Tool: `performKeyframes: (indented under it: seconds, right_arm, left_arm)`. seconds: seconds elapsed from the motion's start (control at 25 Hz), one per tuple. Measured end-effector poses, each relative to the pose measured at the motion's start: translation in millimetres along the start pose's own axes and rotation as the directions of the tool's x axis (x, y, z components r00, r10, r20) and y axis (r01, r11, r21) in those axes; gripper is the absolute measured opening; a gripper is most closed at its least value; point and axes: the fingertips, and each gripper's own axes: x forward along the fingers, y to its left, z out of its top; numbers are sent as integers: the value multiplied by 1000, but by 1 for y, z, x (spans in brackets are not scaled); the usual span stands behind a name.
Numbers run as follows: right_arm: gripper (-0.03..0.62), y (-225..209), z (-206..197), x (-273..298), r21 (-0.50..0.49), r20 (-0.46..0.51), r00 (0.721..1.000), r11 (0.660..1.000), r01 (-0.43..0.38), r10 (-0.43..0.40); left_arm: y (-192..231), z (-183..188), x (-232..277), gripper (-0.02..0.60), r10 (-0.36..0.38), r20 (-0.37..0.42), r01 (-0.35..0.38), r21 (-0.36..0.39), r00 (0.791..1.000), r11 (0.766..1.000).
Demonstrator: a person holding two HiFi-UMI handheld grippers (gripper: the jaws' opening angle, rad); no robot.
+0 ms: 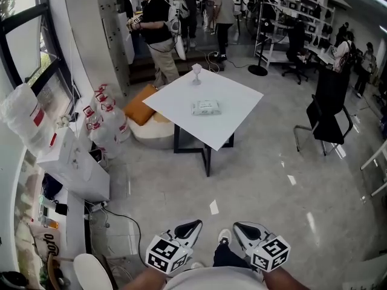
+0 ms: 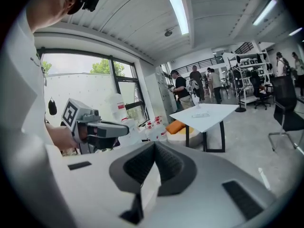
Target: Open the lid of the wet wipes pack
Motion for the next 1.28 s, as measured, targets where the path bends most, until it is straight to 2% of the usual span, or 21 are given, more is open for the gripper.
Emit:
performKeyframes:
  seconds: [0.4, 0.64, 0.84, 1.0, 1.28]
  right_arm:
    - [8, -81, 71, 48, -49, 53, 998, 998, -37, 40]
    - [6, -123, 98, 66, -56, 46, 996, 996, -74, 77]
    - [6, -155, 111, 81, -59, 47, 992, 992, -116, 119]
    - [6, -171, 105, 86, -68, 19, 987, 985, -157, 159]
    - [8, -203, 104, 91, -44, 5, 985, 984, -172, 172]
  left_arm:
    - [45, 68, 74, 0, 36, 48, -38, 35, 998, 999]
    - [60, 97, 111, 0, 62, 53, -62, 4, 997, 998]
    - [69, 100, 143, 0, 95, 26, -95, -4, 995, 995]
    - [69, 97, 170, 0, 103, 12, -103, -11, 995, 995]
    - [71, 106, 204, 0, 113, 2, -113, -11, 994, 994]
